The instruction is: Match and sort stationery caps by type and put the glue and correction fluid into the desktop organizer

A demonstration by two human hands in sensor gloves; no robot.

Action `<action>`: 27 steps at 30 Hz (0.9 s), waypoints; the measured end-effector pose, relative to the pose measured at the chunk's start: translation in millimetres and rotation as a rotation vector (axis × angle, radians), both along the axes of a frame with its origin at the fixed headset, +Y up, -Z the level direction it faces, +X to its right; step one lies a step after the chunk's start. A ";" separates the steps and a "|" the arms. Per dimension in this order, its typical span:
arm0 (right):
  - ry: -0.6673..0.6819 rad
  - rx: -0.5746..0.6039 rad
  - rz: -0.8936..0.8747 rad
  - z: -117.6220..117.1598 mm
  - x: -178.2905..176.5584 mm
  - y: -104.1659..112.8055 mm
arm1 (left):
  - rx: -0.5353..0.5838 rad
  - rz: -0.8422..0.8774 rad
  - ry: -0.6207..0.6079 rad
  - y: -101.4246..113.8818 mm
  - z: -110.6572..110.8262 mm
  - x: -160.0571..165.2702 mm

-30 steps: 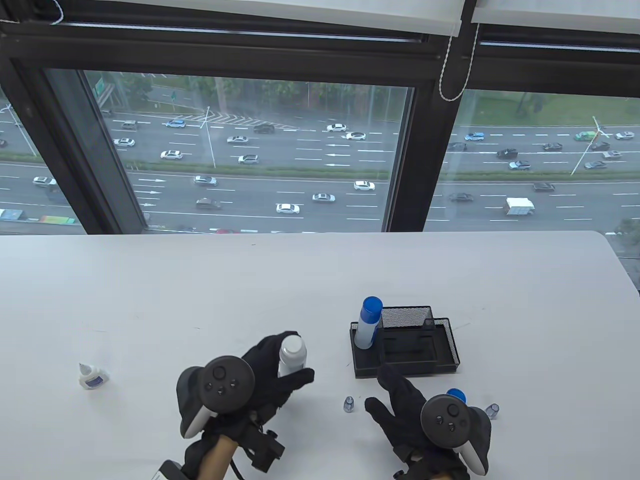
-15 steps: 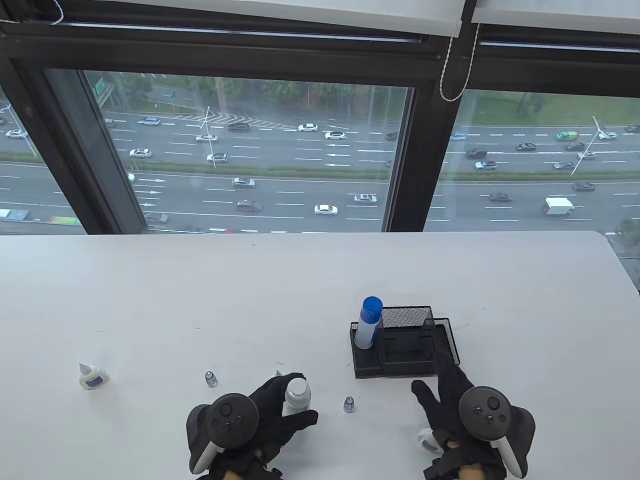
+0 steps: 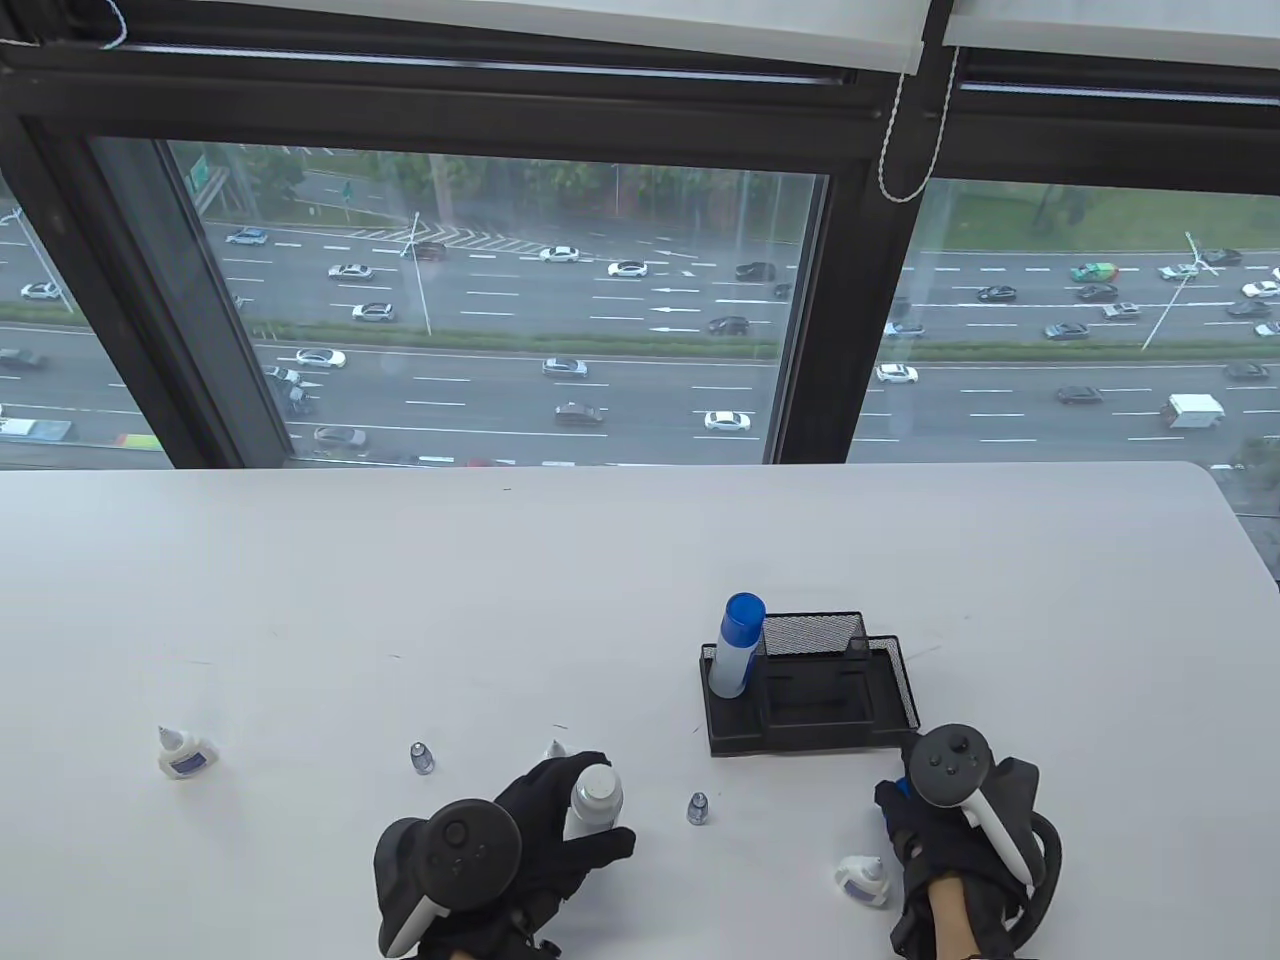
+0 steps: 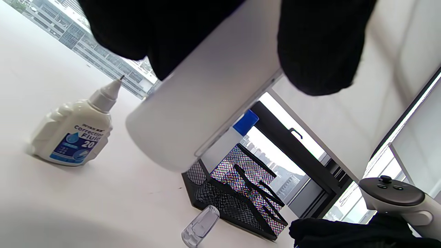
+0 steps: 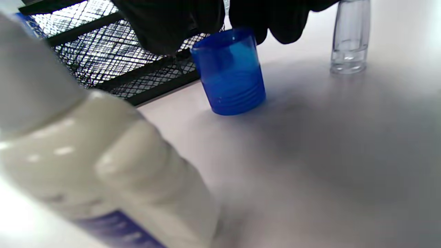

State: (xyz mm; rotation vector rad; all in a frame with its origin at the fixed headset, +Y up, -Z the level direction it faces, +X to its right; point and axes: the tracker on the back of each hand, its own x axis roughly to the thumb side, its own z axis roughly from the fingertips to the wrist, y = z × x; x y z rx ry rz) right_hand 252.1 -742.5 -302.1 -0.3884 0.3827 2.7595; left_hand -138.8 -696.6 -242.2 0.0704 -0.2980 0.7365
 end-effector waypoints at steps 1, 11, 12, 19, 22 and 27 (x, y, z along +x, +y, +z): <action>0.009 -0.015 0.013 -0.4 -1.0 -0.3 | -0.001 0.000 0.000 -0.2 0.2 0.0; 0.023 0.041 0.153 -1.0 -7.0 -0.3 | 0.007 0.008 0.010 0.4 1.2 -1.4; 0.022 0.064 0.142 1.0 -7.3 3.6 | 0.003 0.011 0.009 0.2 1.4 -1.4; 0.083 0.332 0.042 26.3 -28.9 59.3 | -0.018 0.014 -0.004 -2.7 0.7 1.2; 0.234 0.407 -0.006 34.9 -57.5 87.1 | -0.031 0.017 -0.009 -5.4 -0.4 3.3; 0.488 0.485 -0.043 44.1 -113.4 134.5 | -0.049 0.015 -0.007 -10.0 -2.6 4.4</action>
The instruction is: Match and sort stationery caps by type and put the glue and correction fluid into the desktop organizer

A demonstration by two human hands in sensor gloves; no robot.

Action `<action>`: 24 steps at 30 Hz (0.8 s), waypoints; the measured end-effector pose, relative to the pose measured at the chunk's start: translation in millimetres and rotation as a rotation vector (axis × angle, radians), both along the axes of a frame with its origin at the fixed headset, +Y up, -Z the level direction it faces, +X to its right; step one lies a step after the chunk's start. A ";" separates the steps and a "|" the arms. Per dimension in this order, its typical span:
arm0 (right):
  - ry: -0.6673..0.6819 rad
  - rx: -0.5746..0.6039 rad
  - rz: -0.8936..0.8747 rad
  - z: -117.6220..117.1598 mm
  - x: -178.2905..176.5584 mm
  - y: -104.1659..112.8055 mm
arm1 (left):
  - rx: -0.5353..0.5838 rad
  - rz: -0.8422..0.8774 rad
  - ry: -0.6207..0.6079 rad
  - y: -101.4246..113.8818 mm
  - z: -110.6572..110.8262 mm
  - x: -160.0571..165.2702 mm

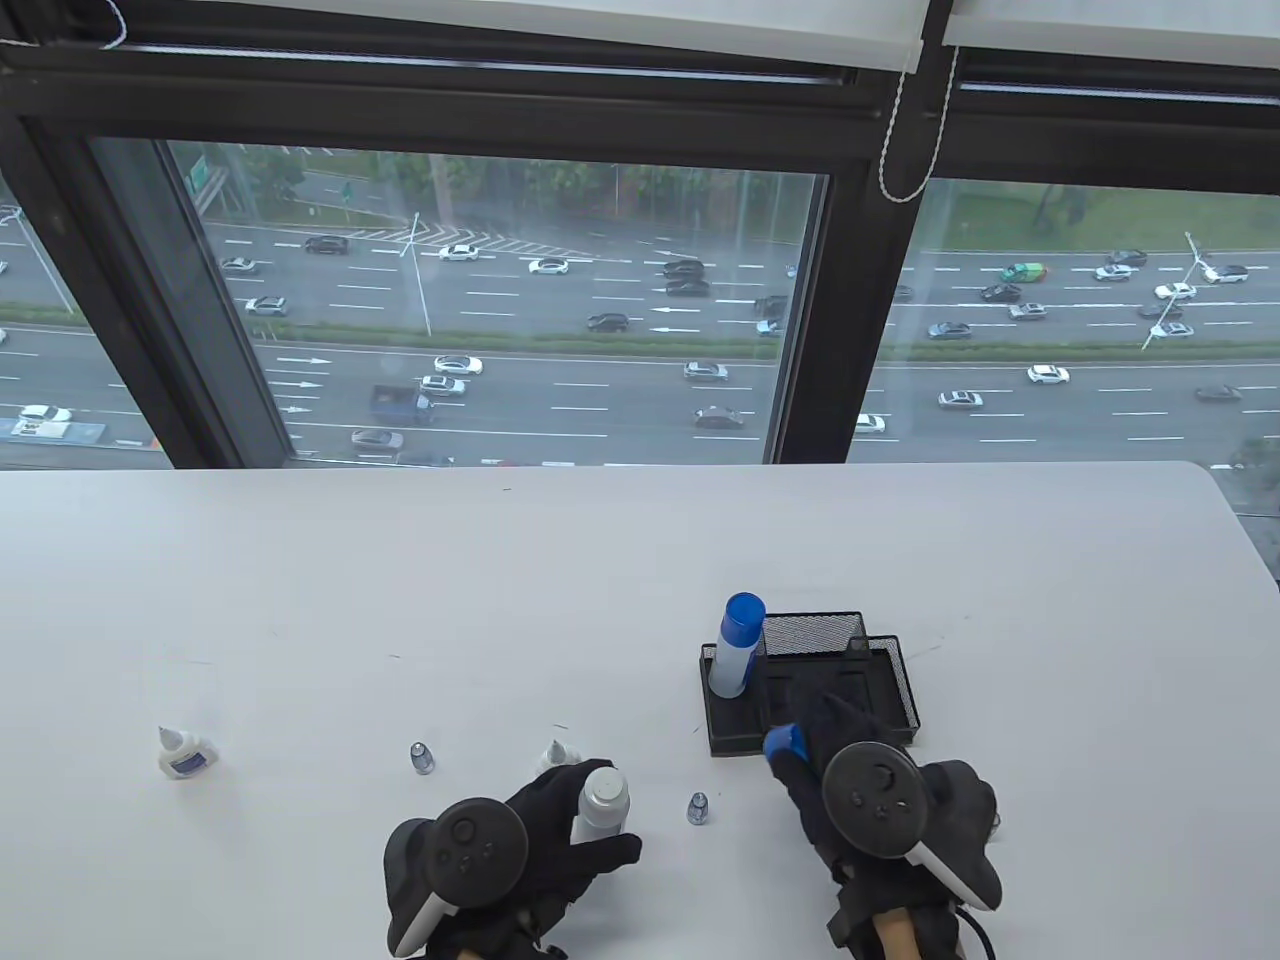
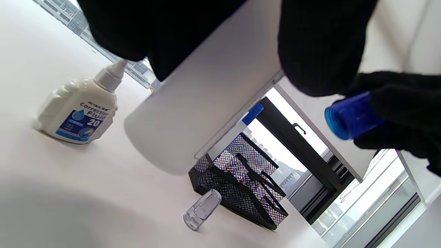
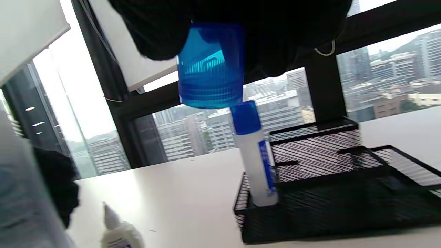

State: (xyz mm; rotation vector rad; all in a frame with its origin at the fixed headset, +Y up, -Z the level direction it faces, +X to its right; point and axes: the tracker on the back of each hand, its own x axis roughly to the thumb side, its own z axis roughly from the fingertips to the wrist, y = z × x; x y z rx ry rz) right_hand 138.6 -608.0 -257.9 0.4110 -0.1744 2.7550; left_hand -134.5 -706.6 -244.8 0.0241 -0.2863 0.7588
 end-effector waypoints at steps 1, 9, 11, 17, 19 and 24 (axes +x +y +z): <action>0.050 0.004 -0.019 1.7 -10.9 7.4 | -0.005 0.004 0.000 -1.0 -0.4 0.1; 0.348 -0.067 -0.052 7.7 -78.7 15.0 | -0.017 -0.014 -0.019 -5.7 -1.0 5.9; 0.362 -0.061 -0.015 8.4 -84.8 8.8 | -0.014 -0.019 -0.022 -6.1 -1.2 6.8; 0.367 -0.017 0.031 10.3 -91.8 0.7 | -0.007 -0.029 -0.017 -6.5 -0.8 7.4; 0.353 -0.007 0.052 10.6 -93.2 -0.6 | -0.005 -0.019 -0.015 -6.1 0.0 7.9; 0.245 0.088 0.113 12.0 -93.1 -2.0 | 0.007 -0.041 -0.014 -5.8 1.5 8.5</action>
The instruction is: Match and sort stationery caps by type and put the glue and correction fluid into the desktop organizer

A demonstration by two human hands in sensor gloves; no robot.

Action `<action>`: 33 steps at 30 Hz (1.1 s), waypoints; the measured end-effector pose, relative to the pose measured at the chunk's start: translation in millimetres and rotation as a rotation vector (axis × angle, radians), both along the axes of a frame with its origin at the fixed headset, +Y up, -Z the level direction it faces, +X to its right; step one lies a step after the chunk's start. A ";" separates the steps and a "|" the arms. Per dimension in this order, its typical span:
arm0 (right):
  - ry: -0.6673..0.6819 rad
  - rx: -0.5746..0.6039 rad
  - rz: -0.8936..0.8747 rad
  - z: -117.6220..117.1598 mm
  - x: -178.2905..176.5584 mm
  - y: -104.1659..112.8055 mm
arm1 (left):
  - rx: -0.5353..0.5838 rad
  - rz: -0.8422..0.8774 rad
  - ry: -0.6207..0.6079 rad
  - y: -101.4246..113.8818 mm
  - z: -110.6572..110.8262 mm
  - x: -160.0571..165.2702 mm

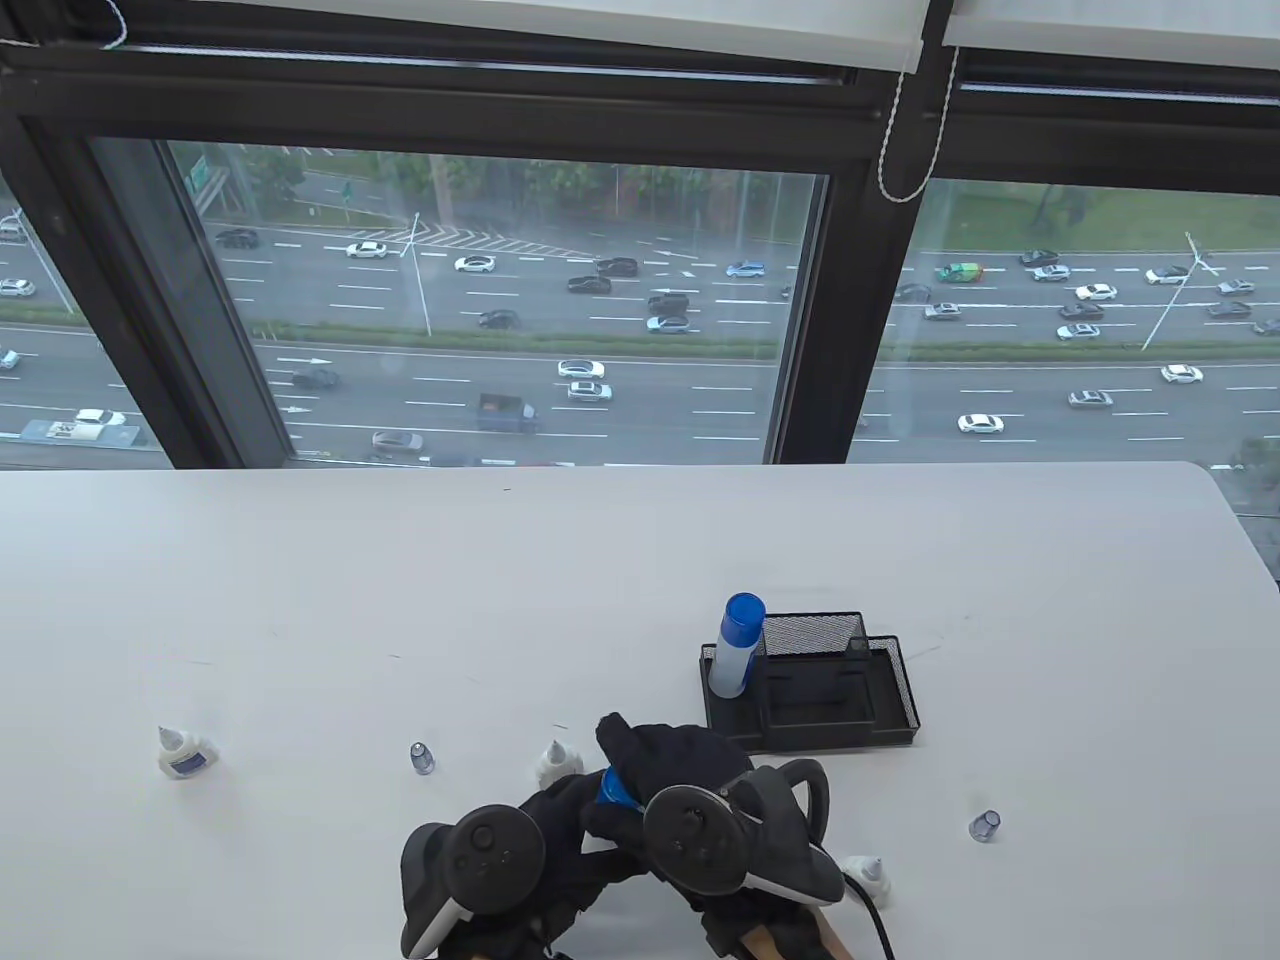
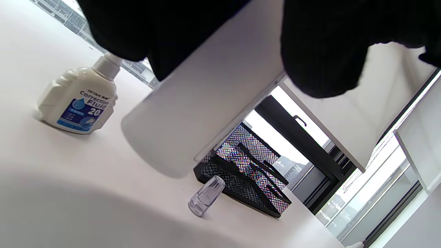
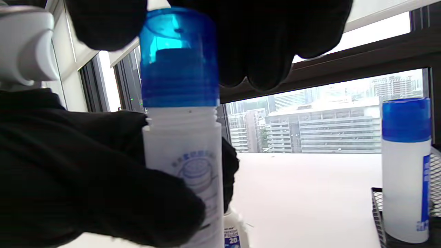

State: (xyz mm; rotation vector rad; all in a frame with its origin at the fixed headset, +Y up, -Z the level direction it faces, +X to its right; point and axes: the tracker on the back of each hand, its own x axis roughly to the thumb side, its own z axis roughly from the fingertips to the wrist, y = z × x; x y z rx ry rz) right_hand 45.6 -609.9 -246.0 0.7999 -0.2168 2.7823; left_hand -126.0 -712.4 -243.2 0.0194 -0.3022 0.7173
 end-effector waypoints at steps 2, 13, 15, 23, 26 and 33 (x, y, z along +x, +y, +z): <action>0.058 -0.102 -0.015 -0.7 2.5 1.5 | 0.002 -0.002 0.000 0.4 0.6 0.0; 0.087 -0.228 0.018 -1.5 2.2 2.3 | 0.025 -0.033 -0.002 0.1 3.1 2.9; 0.158 -0.317 -0.026 -0.3 1.0 3.8 | 0.035 -0.032 -0.001 0.9 3.6 2.8; 0.040 -0.200 0.048 1.0 -0.6 3.6 | 0.040 -0.060 0.000 -0.9 4.7 4.9; 0.021 -0.209 0.003 3.3 2.0 5.4 | 0.052 -0.058 -0.003 0.8 5.9 5.0; 0.234 -0.266 -0.080 2.0 3.4 11.7 | 0.022 -0.023 0.004 -0.9 3.0 1.4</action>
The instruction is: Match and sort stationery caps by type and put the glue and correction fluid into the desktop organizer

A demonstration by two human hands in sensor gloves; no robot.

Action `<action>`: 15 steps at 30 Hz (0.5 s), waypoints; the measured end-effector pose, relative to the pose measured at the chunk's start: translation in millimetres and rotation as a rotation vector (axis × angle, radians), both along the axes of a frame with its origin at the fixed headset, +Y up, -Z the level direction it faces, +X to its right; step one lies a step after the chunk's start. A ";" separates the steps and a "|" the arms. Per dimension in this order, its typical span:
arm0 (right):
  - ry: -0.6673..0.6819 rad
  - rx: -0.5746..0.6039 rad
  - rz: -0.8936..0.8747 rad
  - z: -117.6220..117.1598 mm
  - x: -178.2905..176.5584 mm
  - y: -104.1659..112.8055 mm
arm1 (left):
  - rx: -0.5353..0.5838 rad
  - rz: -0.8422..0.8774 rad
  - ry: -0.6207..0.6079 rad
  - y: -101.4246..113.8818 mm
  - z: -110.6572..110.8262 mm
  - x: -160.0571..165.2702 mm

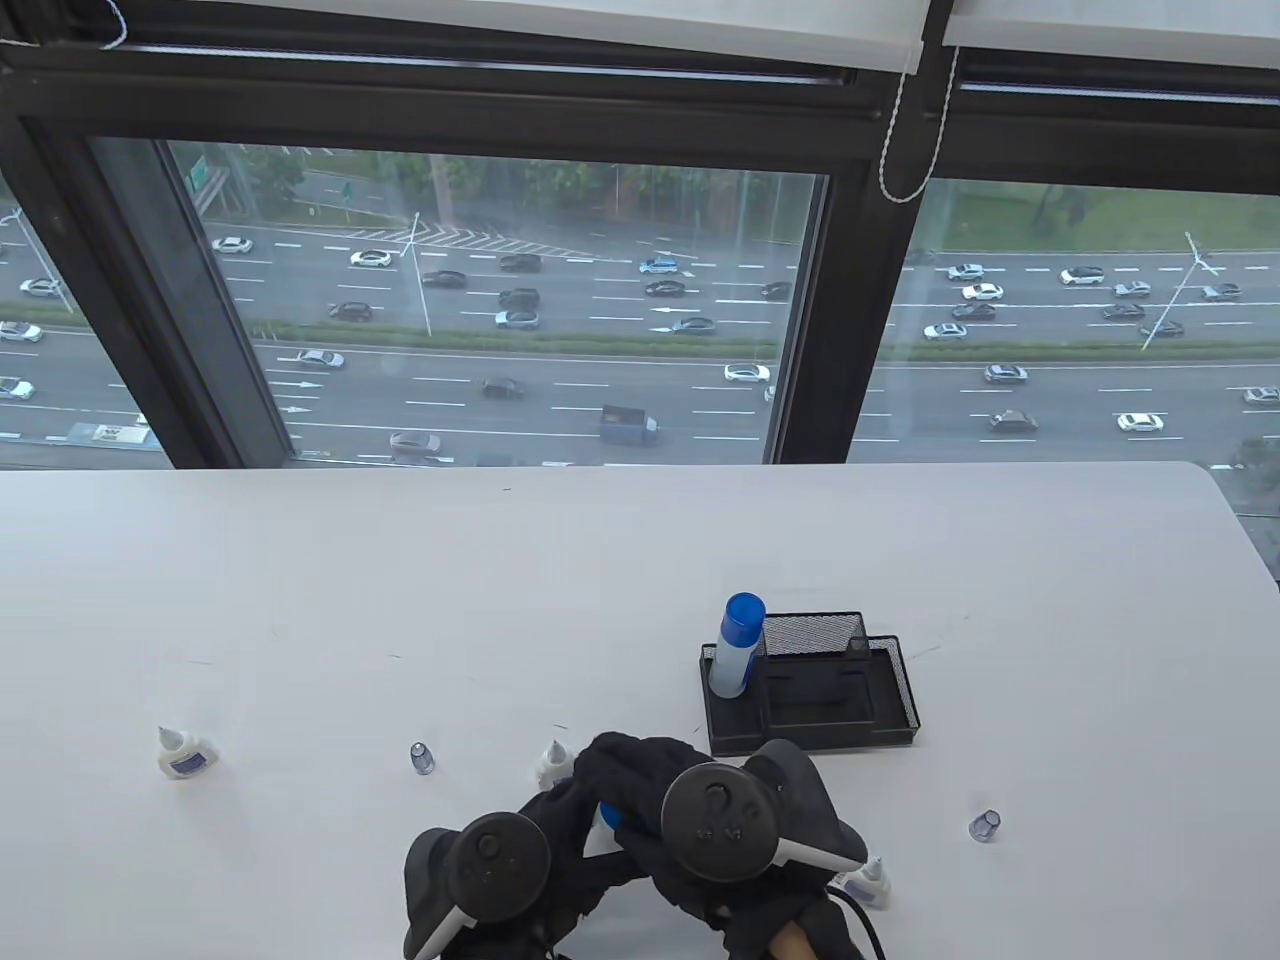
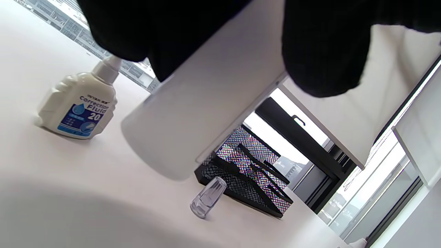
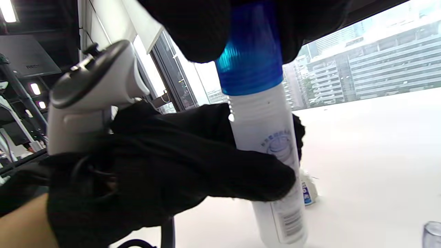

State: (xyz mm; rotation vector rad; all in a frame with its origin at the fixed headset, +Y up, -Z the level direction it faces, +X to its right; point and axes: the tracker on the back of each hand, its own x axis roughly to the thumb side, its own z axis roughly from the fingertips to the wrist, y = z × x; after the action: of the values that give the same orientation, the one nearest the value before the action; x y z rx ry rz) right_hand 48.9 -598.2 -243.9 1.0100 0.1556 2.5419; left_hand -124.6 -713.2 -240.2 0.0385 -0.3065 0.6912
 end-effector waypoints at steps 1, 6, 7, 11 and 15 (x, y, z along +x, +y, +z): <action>-0.028 0.017 0.018 0.1 0.6 0.5 | 0.008 -0.014 0.003 0.7 -0.2 0.2; -0.055 0.062 0.092 0.8 -5.1 -4.8 | 0.022 -0.032 0.000 2.0 2.7 3.5; -0.096 0.108 0.102 1.4 -6.5 -5.7 | 0.027 -0.051 0.002 2.0 3.0 4.1; -0.237 0.250 0.173 2.0 -6.3 -7.9 | 0.027 -0.059 0.004 0.6 2.3 4.5; -0.120 0.038 0.120 -1.3 -0.3 -5.9 | 0.030 -0.063 0.012 1.1 2.7 4.1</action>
State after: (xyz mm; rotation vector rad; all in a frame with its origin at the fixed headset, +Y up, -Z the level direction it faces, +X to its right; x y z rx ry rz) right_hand 48.7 -604.1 -245.3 0.8829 0.1380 2.7158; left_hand -120.4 -712.1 -237.5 0.0609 -0.3050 0.6236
